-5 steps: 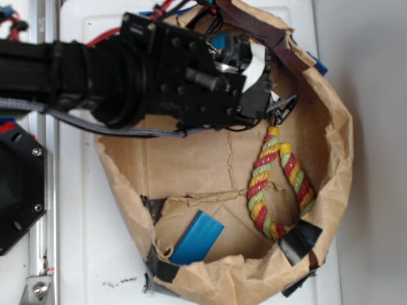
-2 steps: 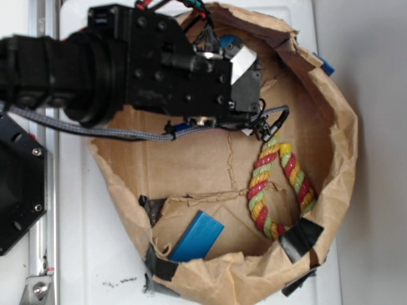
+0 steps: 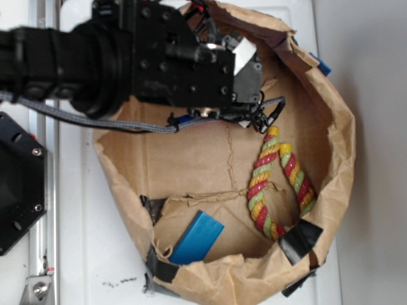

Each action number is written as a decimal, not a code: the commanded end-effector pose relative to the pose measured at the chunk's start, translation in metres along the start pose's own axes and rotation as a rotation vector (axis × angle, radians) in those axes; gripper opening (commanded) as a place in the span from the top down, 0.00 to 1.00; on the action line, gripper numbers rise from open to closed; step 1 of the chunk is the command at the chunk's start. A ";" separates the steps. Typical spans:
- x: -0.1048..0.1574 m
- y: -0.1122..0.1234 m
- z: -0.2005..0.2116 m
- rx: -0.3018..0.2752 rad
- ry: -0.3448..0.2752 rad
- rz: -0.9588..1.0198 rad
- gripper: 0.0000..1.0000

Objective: Grab the blue ball.

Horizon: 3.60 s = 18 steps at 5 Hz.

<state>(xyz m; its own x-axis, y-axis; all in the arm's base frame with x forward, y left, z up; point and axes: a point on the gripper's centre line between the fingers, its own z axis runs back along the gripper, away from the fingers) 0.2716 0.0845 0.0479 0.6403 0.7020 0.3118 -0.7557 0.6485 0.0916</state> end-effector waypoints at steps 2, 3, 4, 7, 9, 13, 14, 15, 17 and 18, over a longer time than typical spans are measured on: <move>0.027 -0.002 -0.003 0.056 -0.052 0.100 0.00; 0.033 -0.003 -0.009 0.078 -0.065 0.126 0.00; 0.045 -0.005 -0.024 0.126 -0.063 0.158 0.00; 0.035 -0.007 -0.011 0.068 -0.095 0.124 1.00; 0.031 -0.010 -0.009 0.063 -0.109 0.104 1.00; 0.029 -0.035 0.033 -0.163 -0.117 -0.157 1.00; 0.016 -0.052 0.072 -0.260 -0.057 -0.347 1.00; -0.001 -0.061 0.106 -0.353 0.038 -0.540 1.00; -0.028 -0.048 0.144 -0.334 0.164 -0.760 1.00; -0.039 -0.035 0.160 -0.302 0.227 -0.791 1.00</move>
<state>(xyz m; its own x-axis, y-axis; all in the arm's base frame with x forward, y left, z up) 0.2456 -0.0208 0.1573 0.9988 0.0480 -0.0097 -0.0485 0.9972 -0.0565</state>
